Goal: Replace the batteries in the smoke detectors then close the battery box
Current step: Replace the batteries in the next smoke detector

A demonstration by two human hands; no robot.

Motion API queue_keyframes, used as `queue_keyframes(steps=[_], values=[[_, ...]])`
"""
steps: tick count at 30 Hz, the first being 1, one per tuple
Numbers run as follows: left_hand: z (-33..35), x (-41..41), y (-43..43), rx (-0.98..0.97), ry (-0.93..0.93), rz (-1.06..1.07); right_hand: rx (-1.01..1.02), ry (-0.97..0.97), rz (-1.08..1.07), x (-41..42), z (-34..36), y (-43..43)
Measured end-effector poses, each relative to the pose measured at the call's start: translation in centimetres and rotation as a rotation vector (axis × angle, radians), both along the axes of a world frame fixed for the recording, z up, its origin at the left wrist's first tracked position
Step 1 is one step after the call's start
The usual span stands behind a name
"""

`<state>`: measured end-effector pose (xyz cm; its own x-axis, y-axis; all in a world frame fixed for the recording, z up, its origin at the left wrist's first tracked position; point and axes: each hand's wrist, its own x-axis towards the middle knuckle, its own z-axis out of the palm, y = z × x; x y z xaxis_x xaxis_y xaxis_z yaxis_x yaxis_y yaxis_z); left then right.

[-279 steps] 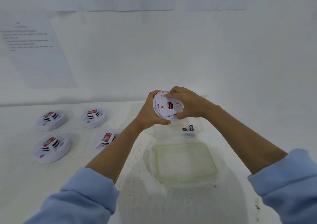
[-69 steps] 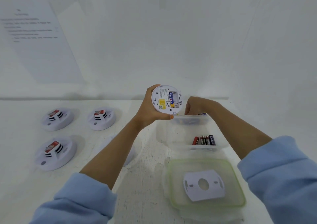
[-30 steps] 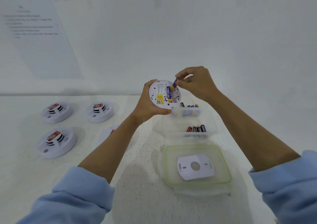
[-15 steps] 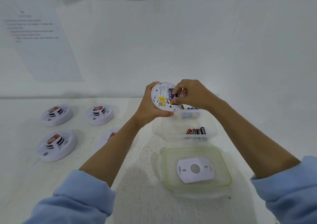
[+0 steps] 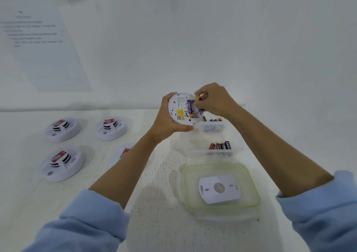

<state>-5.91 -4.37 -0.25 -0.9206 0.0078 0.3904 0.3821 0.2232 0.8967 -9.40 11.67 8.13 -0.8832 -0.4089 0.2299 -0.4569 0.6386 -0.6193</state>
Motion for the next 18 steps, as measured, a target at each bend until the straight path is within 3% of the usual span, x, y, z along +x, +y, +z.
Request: queue_keyframes(steps=[4, 9, 18], values=[[0.4, 0.0, 0.0, -0.001, 0.017, 0.003, -0.158, 0.119, 0.009, 0.1, -0.7, -0.3], [0.4, 0.2, 0.1, -0.002, 0.03, 0.015, -0.134, 0.23, 0.061, -0.4, -2.4, 0.1], [0.7, 0.9, 0.5, 0.062, 0.044, 0.05, -0.254, 0.078, 0.141, 0.5, -3.8, 0.4]])
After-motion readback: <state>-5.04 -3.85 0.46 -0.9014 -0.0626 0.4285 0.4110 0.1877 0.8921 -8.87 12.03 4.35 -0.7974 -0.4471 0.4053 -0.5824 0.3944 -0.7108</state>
